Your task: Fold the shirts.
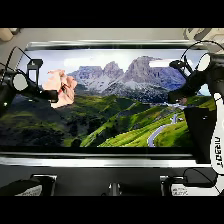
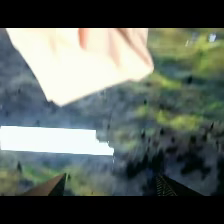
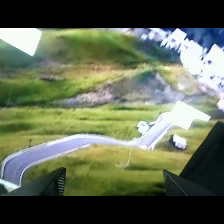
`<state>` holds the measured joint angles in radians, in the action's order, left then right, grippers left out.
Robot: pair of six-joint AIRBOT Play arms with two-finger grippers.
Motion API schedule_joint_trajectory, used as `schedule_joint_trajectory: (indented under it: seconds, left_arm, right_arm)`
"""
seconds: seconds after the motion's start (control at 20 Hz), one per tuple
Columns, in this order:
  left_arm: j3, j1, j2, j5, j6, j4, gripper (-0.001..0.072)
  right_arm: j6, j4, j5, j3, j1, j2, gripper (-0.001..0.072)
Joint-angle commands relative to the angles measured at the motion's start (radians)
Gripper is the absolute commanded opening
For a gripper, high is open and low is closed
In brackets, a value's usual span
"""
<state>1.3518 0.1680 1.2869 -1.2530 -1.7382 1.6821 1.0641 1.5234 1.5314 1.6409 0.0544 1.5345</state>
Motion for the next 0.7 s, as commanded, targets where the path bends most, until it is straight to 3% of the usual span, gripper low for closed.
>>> schedule_joint_trajectory:
  seconds: [0.0, 0.05, 0.2, 0.35, 0.65]
  left_arm:
    - [0.058, -0.036, 0.069, 0.211, -0.03, 0.002, 0.072]
    - [0.124, -0.068, 0.13, 0.206, -0.045, 0.001, 0.0658]
    - [0.384, -0.168, 0.392, 0.054, -0.08, -0.009, 0.0679]
    - [0.536, -0.209, 0.616, -0.064, -0.079, -0.113, 0.0708]
    - [0.545, -0.178, 0.785, 0.016, -0.08, -0.16, 0.068]
  right_arm:
    - [0.001, -0.002, -0.165, 0.0, -0.001, 0.001, 0.0635]
    - [0.004, -0.002, -0.187, 0.0, -0.001, 0.001, 0.0635]
    - [0.07, -0.005, -0.172, -0.001, -0.001, 0.002, 0.0636]
    - [0.088, -0.039, -0.193, -0.001, -0.002, 0.008, 0.0635]
    - [0.077, -0.084, -0.221, -0.001, -0.002, 0.034, 0.0644]
